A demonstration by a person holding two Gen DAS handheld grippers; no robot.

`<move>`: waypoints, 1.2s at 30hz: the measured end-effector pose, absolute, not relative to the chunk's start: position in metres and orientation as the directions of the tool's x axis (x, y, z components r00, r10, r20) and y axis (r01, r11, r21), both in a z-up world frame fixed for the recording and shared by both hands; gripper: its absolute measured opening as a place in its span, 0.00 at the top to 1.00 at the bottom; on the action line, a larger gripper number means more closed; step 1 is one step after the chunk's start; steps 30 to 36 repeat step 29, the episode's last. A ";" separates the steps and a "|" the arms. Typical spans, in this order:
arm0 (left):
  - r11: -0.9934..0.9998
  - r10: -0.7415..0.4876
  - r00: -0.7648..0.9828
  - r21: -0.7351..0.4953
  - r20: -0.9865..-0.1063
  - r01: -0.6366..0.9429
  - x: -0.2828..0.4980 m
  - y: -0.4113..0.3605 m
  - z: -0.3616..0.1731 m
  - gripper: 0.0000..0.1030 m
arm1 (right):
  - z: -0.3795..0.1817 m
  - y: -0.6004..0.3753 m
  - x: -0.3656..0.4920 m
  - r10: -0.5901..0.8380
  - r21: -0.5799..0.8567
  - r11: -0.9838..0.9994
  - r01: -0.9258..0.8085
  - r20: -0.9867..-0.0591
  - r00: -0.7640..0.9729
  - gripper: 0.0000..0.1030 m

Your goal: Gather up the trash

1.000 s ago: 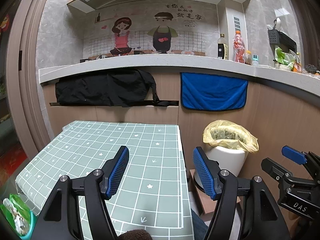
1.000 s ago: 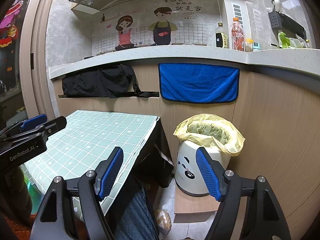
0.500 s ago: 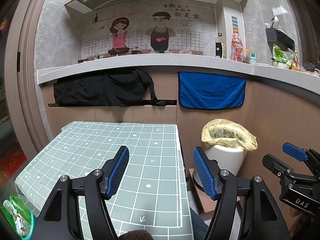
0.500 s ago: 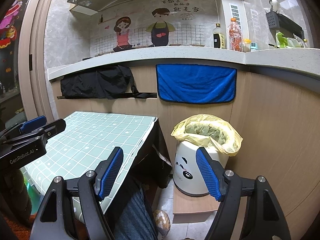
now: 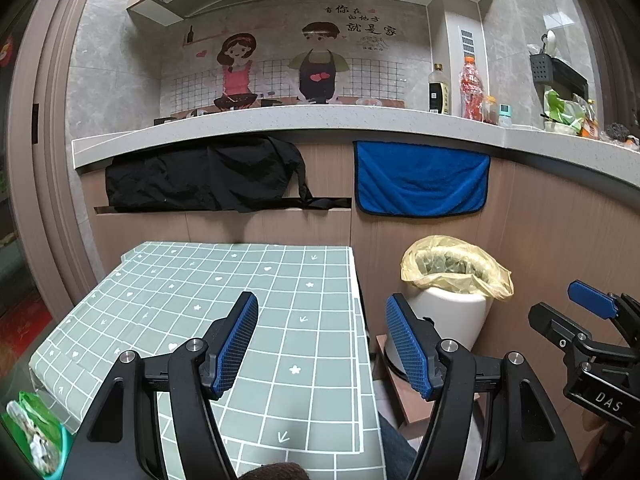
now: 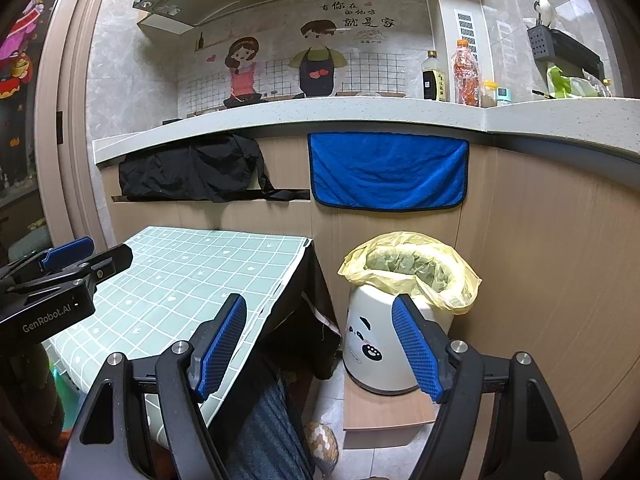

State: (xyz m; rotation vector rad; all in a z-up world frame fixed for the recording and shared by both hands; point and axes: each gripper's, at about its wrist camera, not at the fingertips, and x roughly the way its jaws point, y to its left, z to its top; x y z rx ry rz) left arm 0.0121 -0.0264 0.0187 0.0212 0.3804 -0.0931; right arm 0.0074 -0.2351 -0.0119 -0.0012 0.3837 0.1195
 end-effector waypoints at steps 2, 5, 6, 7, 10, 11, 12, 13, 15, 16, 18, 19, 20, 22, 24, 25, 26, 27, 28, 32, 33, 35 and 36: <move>0.995 -0.087 0.924 0.003 -0.373 0.095 0.012 -0.026 0.019 0.35 | -0.012 -0.235 0.008 0.118 0.023 0.993 -0.118 -0.375 0.919 0.29; 0.995 -0.091 0.923 0.004 -0.375 0.100 0.012 -0.024 0.019 0.35 | -0.012 -0.235 0.007 0.116 0.023 0.993 -0.116 -0.376 0.919 0.29; 0.995 -0.092 0.923 0.003 -0.375 0.100 0.012 -0.025 0.019 0.35 | -0.012 -0.235 0.007 0.116 0.023 0.993 -0.116 -0.375 0.920 0.29; 0.995 -0.090 0.923 0.003 -0.374 0.099 0.012 -0.025 0.019 0.35 | -0.012 -0.235 0.007 0.115 0.022 0.993 -0.116 -0.375 0.920 0.29; 0.995 -0.094 0.922 0.004 -0.376 0.103 0.012 -0.024 0.018 0.35 | -0.012 -0.236 0.008 0.117 0.022 0.993 -0.117 -0.376 0.919 0.29; 0.995 -0.095 0.922 0.006 -0.377 0.105 0.012 -0.025 0.018 0.35 | -0.012 -0.236 0.008 0.117 0.022 0.993 -0.117 -0.376 0.919 0.29; 0.994 -0.097 0.921 0.008 -0.377 0.107 0.012 -0.025 0.018 0.35 | -0.012 -0.236 0.008 0.117 0.022 0.993 -0.117 -0.375 0.919 0.29; 0.994 -0.101 0.920 0.009 -0.378 0.112 0.013 -0.023 0.017 0.35 | -0.012 -0.236 0.008 0.117 0.022 0.993 -0.117 -0.376 0.919 0.29; 0.993 -0.105 0.920 0.011 -0.379 0.118 0.013 -0.023 0.017 0.35 | -0.012 -0.237 0.008 0.118 0.025 0.993 -0.117 -0.377 0.918 0.29; 0.992 -0.109 0.919 0.011 -0.379 0.123 0.013 -0.021 0.016 0.35 | -0.012 -0.237 0.008 0.118 0.027 0.993 -0.117 -0.378 0.918 0.29; 0.991 -0.116 0.916 0.011 -0.384 0.130 0.015 -0.019 0.015 0.35 | -0.012 -0.236 0.008 0.116 0.026 0.993 -0.115 -0.381 0.917 0.29; 0.991 -0.118 0.914 0.010 -0.388 0.132 0.016 -0.018 0.014 0.35 | -0.012 -0.236 0.007 0.115 0.027 0.993 -0.113 -0.382 0.917 0.29; 0.991 -0.119 0.913 0.010 -0.391 0.134 0.017 -0.017 0.014 0.35 | -0.012 -0.236 0.006 0.112 0.027 0.994 -0.110 -0.382 0.917 0.29; 0.991 -0.121 0.911 0.008 -0.393 0.135 0.018 -0.017 0.014 0.35 | -0.013 -0.237 0.007 0.110 0.026 0.994 -0.109 -0.383 0.917 0.29; 0.991 -0.122 0.911 0.008 -0.393 0.136 0.019 -0.015 0.014 0.35 | -0.013 -0.236 0.007 0.111 0.027 0.994 -0.109 -0.384 0.917 0.29; 0.990 -0.125 0.911 0.008 -0.393 0.140 0.019 -0.014 0.014 0.35 | -0.013 -0.236 0.007 0.110 0.027 0.994 -0.108 -0.387 0.916 0.28; 0.990 -0.124 0.911 0.008 -0.393 0.138 0.019 -0.014 0.014 0.35 | -0.014 -0.235 0.008 0.108 0.028 0.994 -0.105 -0.389 0.915 0.28; 0.991 -0.123 0.911 0.008 -0.394 0.137 0.020 -0.014 0.013 0.35 | -0.015 -0.235 0.008 0.107 0.027 0.994 -0.105 -0.390 0.914 0.28; 0.991 -0.122 0.910 0.007 -0.396 0.136 0.019 -0.015 0.014 0.35 | -0.015 -0.233 0.008 0.106 0.026 0.994 -0.104 -0.392 0.914 0.28; 0.991 -0.120 0.910 0.004 -0.397 0.133 0.020 -0.013 0.014 0.35 | -0.016 -0.232 0.011 0.105 0.023 0.994 -0.105 -0.396 0.912 0.28; 0.991 -0.120 0.910 0.004 -0.397 0.133 0.020 -0.013 0.014 0.35 | -0.016 -0.232 0.011 0.105 0.023 0.994 -0.105 -0.396 0.912 0.28; 0.991 -0.120 0.910 0.004 -0.397 0.133 0.020 -0.013 0.014 0.35 | -0.016 -0.232 0.011 0.105 0.023 0.994 -0.105 -0.396 0.912 0.28; 0.991 -0.120 0.910 0.004 -0.397 0.133 0.020 -0.013 0.014 0.35 | -0.016 -0.232 0.011 0.105 0.023 0.994 -0.105 -0.396 0.912 0.28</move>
